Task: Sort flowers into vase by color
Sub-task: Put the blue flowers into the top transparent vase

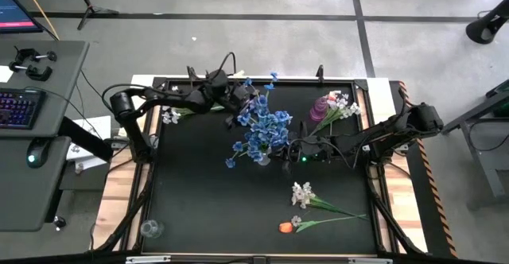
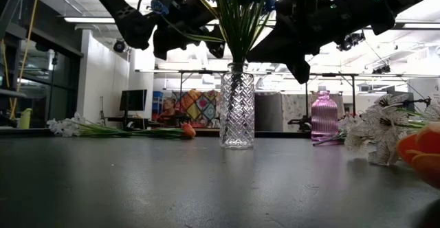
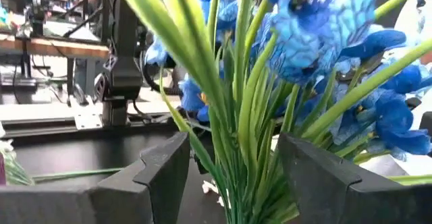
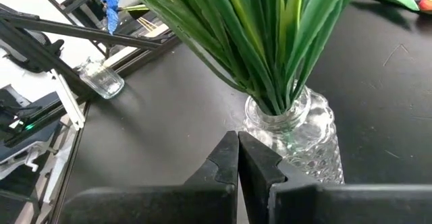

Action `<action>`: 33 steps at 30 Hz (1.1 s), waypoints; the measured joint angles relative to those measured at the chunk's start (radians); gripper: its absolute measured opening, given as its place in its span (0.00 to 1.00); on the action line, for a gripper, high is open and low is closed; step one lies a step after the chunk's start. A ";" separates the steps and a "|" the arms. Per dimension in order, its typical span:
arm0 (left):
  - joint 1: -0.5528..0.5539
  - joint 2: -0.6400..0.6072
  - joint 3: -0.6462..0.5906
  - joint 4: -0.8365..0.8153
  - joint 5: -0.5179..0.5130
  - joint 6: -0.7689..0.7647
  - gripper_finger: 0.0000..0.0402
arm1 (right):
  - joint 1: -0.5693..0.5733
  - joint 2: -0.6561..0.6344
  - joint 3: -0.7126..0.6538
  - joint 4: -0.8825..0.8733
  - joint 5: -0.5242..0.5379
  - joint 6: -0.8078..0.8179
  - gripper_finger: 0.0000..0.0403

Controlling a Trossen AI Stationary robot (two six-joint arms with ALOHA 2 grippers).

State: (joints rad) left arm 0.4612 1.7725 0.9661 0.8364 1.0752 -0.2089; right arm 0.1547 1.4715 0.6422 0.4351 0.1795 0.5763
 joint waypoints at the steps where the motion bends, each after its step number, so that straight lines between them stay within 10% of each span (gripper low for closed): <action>1: -0.003 0.000 0.000 0.001 0.000 0.000 0.51 | 0.000 0.000 0.000 0.000 0.000 0.000 0.00; 12: -0.039 0.000 0.000 0.060 0.000 0.006 0.03 | 0.000 0.000 0.000 0.000 0.000 0.000 0.00; 33: -0.042 -0.001 -0.074 0.040 -0.080 0.036 0.00 | 0.001 0.000 0.000 -0.011 -0.004 -0.018 0.00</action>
State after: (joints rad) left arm 0.4190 1.7718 0.8923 0.8764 0.9948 -0.1726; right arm 0.1558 1.4715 0.6422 0.4237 0.1752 0.5580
